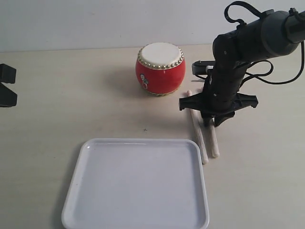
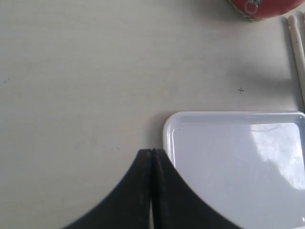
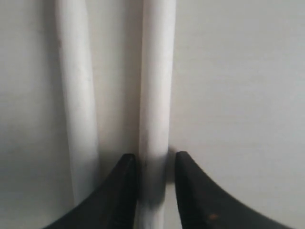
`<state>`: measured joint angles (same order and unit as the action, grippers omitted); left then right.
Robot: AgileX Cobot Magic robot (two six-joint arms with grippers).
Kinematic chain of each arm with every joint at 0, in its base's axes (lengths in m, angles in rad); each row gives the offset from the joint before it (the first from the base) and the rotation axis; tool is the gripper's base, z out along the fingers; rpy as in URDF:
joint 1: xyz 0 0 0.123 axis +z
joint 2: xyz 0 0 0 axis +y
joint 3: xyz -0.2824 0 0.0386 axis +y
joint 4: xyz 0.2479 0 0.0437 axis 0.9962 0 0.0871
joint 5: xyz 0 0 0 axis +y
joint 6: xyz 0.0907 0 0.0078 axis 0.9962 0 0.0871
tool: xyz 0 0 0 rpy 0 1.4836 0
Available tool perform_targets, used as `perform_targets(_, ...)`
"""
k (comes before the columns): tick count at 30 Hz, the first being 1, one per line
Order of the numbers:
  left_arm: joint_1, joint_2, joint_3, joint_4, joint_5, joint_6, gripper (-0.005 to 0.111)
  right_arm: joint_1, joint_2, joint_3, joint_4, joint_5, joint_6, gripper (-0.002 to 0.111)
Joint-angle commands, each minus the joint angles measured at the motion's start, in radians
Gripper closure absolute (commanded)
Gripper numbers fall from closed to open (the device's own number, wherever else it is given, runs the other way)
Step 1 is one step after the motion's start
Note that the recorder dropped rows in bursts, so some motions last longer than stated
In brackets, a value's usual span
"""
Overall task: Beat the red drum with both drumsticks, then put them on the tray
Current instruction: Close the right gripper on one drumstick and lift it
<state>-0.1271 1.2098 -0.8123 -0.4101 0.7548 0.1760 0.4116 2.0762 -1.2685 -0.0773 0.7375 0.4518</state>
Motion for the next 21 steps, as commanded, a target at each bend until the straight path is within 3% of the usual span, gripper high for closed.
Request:
perform_targets(1, -0.005, 0.000, -0.009, -0.017, -0.011, 0.004, 0.107, 0.001, -0.002, -0.006, 0.020, 0.030, 0.002, 0.079)
perform_targets(15, -0.005, 0.000, -0.009, -0.016, -0.012, 0.004, 0.107, 0.007, 0.023, -0.004, 0.090, 0.047, -0.024, 0.081)
perform_targets(21, -0.005, 0.000, -0.009, -0.016, -0.010, 0.006, 0.107, 0.007, 0.023, -0.004, 0.041, 0.054, -0.022, 0.095)
